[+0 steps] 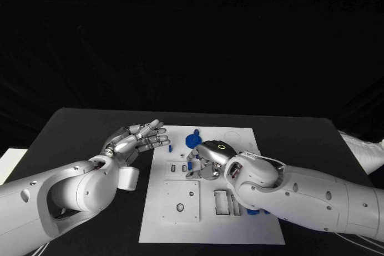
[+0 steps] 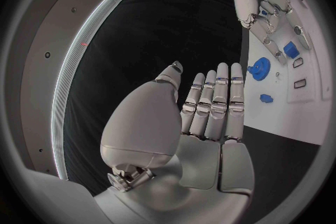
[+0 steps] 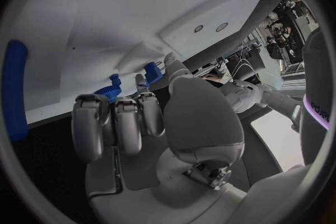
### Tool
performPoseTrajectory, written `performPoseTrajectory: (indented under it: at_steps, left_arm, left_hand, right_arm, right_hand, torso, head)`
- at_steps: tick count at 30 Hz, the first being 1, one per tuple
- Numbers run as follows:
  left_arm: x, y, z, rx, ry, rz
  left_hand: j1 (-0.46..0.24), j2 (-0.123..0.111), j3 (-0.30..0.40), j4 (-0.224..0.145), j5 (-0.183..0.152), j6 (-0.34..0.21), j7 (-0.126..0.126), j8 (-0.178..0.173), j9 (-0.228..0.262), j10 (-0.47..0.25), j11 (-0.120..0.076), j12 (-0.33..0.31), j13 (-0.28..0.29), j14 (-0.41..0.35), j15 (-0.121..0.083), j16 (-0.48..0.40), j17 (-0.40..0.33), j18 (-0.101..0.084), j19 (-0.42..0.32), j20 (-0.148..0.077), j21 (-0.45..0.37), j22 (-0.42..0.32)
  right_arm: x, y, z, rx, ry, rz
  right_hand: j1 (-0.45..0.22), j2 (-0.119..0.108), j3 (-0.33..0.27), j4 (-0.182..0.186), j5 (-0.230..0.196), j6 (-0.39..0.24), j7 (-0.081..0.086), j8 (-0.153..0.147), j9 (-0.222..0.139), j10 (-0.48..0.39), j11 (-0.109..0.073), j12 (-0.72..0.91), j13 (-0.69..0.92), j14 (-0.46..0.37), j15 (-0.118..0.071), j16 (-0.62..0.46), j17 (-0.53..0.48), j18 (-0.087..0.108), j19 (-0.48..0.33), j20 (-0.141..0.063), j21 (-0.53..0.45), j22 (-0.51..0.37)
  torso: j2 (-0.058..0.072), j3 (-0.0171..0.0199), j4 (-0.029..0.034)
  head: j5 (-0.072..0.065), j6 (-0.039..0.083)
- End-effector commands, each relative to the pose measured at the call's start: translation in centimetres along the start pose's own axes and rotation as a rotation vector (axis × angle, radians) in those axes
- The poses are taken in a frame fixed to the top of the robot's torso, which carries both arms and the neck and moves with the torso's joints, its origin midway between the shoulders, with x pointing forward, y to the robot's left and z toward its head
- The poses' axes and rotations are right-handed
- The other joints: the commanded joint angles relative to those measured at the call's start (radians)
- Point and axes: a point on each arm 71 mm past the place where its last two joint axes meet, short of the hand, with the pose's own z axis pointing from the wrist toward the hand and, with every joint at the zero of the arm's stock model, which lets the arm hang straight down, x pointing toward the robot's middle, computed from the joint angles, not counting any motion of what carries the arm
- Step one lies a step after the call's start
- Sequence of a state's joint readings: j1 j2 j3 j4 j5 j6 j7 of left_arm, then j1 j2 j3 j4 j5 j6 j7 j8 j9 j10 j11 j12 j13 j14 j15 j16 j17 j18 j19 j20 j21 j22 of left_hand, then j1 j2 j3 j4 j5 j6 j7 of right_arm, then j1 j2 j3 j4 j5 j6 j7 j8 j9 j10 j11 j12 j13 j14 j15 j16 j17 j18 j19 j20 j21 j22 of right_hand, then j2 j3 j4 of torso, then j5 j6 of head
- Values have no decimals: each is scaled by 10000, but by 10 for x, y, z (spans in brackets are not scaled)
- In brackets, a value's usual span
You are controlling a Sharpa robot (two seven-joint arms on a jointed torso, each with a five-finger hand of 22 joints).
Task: Assemble the parts on the task board
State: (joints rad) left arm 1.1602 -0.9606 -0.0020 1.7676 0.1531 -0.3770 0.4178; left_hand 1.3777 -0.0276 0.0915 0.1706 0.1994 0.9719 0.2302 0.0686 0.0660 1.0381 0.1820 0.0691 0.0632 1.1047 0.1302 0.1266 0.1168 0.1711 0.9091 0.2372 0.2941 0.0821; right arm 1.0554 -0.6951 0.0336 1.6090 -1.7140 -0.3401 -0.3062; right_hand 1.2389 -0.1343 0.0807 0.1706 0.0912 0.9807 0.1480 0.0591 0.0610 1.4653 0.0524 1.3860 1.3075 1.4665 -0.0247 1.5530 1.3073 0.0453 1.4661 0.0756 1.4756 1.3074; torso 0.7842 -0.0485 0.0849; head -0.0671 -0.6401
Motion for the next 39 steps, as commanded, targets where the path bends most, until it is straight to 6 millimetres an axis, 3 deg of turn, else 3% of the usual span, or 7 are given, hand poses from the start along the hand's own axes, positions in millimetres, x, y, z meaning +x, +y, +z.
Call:
performPoseTrajectory:
  at_steps: [1,11,20,24,28,35,39]
  left_arm:
    - [3,-1,0,79,221,-105]
    - [3,0,0,66,287,-118]
    - [1,4,5,-296,411,635]
    - [-2,10,10,-1003,434,1553]
    - [-6,16,19,-2547,919,3203]
    - [-2,16,37,-5545,2547,8071]
    - [-1,10,47,-6541,2507,10104]
  left_hand:
    - [64,25,-3,-67,-27,-35,17,-37,-5,-57,-33,-43,5,4,9,-39,-5,125,-12,37,-67,-10]
    - [40,62,87,-159,-28,103,-108,-9,6,136,-160,-9,13,619,-174,200,189,146,367,-115,119,33]
    - [-133,21,326,-76,-17,952,-667,140,52,1832,-911,412,163,3819,-1185,2223,1813,129,2839,-1117,1754,760]
    - [-223,-175,519,44,-10,1331,-1078,167,110,3274,-1429,967,608,4296,-1682,9578,8646,62,4154,-1730,3241,1570]
    - [-748,-452,154,235,-87,1706,-1375,503,321,4338,-1727,2636,1975,4580,-1884,13786,13626,-588,5357,-1919,7659,6998]
    - [-2438,150,-1088,1182,-876,1386,-1521,1753,1282,3244,-1848,8757,8132,4661,-1928,14442,14540,-950,5432,-2014,10324,10391]
    - [-2443,353,-1674,1197,-1261,994,-1561,2820,2050,2600,-1873,9696,9045,4661,-1953,14442,14540,-1165,5696,-1977,11304,11932]
  right_arm:
    - [-8,-1,-1,-4,-1177,288]
    - [-19,7,-9,-1011,-2419,830]
    - [-45,1,-28,-2184,-2215,1764]
    - [-67,-16,-38,-1961,-1981,2728]
    - [-101,-46,-48,-1169,-2229,3720]
    - [-141,-95,-62,115,-3007,4360]
    - [-148,-112,-66,589,-3162,4462]
  right_hand:
    - [90,-175,-98,402,72,-122,13,63,63,134,97,-100,1433,937,95,-39,2153,-1,203,111,-86,491]
    - [518,-227,-140,965,362,-147,17,107,91,107,105,-107,1398,942,112,-30,2179,12,188,122,-117,441]
    - [710,-55,-76,1034,425,-74,-2,151,109,69,88,-161,1353,923,101,-69,2099,28,157,115,-160,363]
    - [794,-18,-92,1007,446,-68,-5,155,110,-21,84,-318,1251,874,94,-170,1894,68,72,111,-266,169]
    - [909,83,-112,942,543,-54,-13,165,114,-106,76,-462,1154,832,85,-259,1729,105,-10,101,-374,-14]
    - [937,149,-143,903,663,-48,-18,171,115,-122,69,-491,1130,820,76,-289,1680,117,-35,93,-416,-78]
    - [939,154,-150,897,682,-48,-19,171,115,-137,69,-522,1109,811,75,-310,1640,125,-51,92,-437,-119]
  torso:
    - [4,2,5]
    - [-11,9,1]
    - [-103,53,-39]
    - [-191,96,-65]
    - [-322,159,-129]
    - [-471,252,-199]
    - [-532,320,-232]
  head:
    - [-9,2]
    - [34,41]
    - [115,60]
    - [165,27]
    - [223,-21]
    - [299,-151]
    - [422,-203]
